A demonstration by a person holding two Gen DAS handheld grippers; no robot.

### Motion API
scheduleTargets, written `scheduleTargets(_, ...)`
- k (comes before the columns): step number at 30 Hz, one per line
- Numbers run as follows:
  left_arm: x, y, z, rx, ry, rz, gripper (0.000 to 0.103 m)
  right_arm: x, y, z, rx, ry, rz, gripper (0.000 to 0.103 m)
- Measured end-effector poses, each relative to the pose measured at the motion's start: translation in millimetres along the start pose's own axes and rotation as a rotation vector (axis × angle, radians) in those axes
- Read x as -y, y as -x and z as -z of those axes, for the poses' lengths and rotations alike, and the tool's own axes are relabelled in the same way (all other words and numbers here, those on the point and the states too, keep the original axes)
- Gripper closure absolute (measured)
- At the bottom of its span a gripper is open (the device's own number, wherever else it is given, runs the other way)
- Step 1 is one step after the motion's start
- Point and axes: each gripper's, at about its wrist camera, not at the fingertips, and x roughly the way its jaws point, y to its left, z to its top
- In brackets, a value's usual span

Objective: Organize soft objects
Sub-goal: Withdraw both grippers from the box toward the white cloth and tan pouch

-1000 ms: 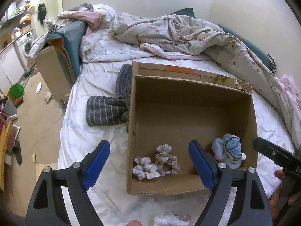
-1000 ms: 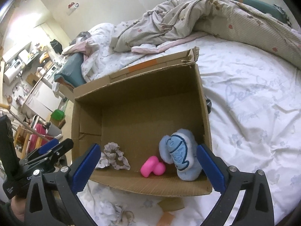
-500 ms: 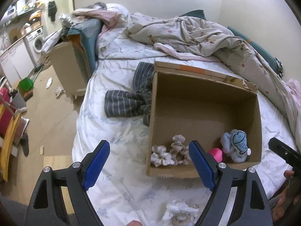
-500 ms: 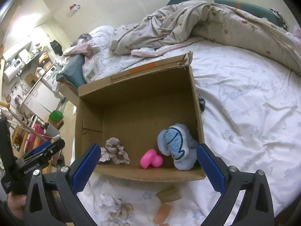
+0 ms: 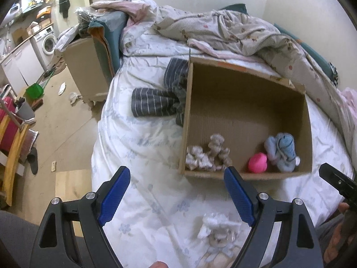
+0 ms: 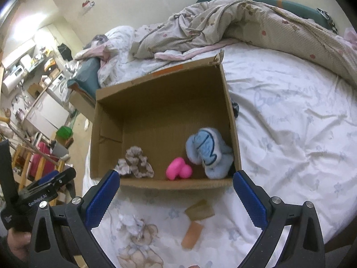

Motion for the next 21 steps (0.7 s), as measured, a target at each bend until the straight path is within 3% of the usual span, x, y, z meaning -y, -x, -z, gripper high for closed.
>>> scheduleTargets(5,-3,-13,17,-0.111,0.012,0.012,0.019,0,-3,18,-0.056,-0.033,-0.038,0.000)
scheduleTargets(11,-9,-30,33,-0.205,0.045,0.033,0.019,-4,-11,35,-0.130,0.001,-0.003,0.000)
scheduleTargets(19,16,-67,51,-0.387,0.058,0.171,0.019,20,-26,42,-0.222,-0.086,0.058,0.000)
scheduleTargets(21,26,-75,55,-0.412,0.042,0.177,0.020,23,-27,42,-0.233,-0.102,0.062,0.000)
